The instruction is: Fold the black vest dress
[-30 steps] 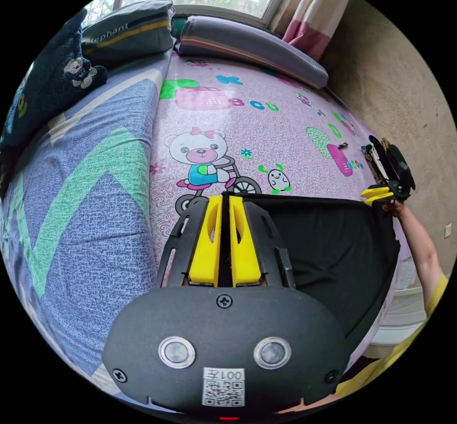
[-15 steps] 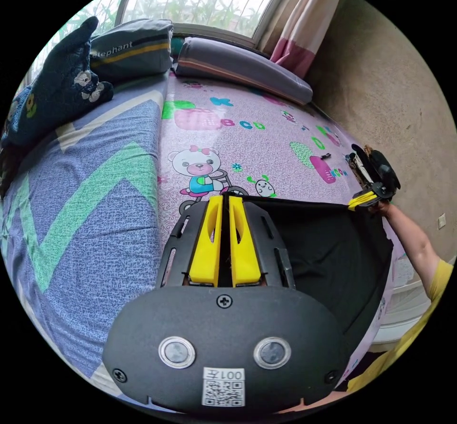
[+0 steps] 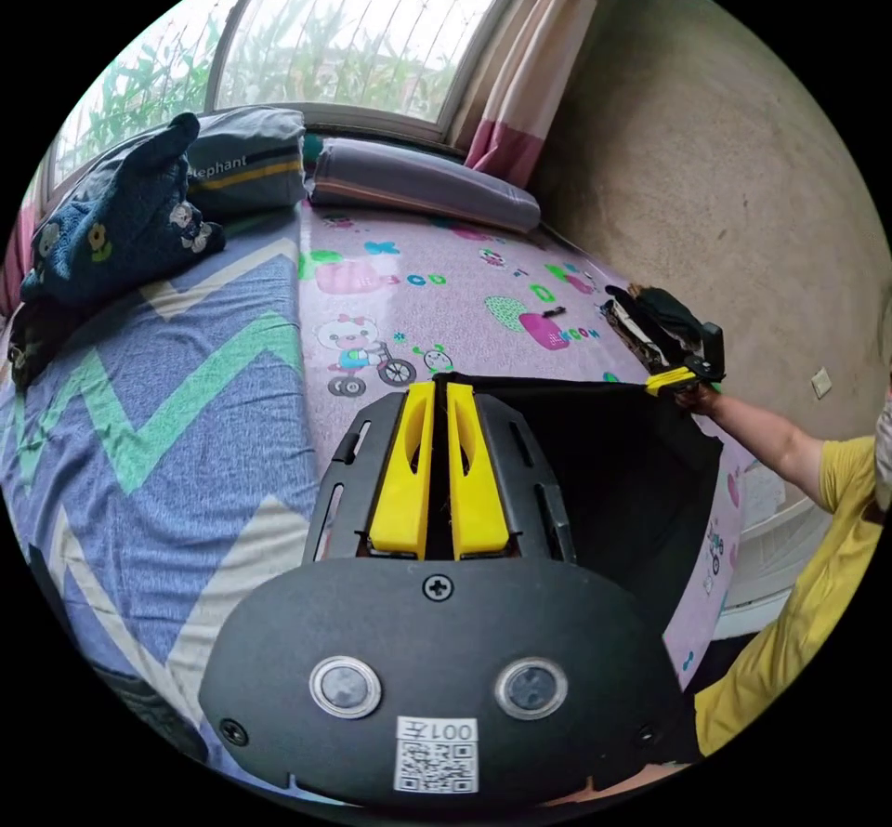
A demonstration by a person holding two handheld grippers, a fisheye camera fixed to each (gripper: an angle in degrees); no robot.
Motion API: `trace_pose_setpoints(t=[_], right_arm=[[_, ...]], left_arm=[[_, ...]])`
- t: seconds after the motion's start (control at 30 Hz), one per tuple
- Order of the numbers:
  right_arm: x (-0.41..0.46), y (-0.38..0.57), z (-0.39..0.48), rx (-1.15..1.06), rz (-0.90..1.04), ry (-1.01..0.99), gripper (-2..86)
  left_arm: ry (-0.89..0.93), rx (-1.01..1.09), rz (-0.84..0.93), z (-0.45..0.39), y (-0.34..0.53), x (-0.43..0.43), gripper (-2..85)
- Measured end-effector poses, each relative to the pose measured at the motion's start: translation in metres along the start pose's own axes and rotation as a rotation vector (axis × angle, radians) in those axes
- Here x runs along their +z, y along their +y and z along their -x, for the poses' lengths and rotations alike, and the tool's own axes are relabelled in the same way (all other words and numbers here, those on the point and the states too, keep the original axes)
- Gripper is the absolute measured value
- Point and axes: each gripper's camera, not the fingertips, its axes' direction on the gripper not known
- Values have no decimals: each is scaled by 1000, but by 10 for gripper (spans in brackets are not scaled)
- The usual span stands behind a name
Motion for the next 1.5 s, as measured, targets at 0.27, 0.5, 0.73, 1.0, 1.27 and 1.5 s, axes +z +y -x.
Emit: trace_pose_setpoints(t=[0.27, 0.5, 0.73, 1.0, 1.27, 1.5], right_arm=[[18, 51, 96, -63, 59, 144, 4], [51, 76, 144, -71, 144, 239, 4], [58, 78, 167, -58, 158, 267, 4], [62, 75, 194, -87, 191, 293, 4], [65, 72, 213, -101, 209, 290, 4], [70, 68, 224, -104, 229, 285, 4]], left_arm=[[23, 17, 156, -27, 90, -24, -11], [12, -46, 232, -32, 158, -5, -11], [-22, -42, 275, -35, 186, 21, -10], [-37, -8, 289, -45, 194, 37, -10], [-80, 84, 243, -75, 216, 20, -10], [-157, 131, 328, -95, 251, 50, -10]])
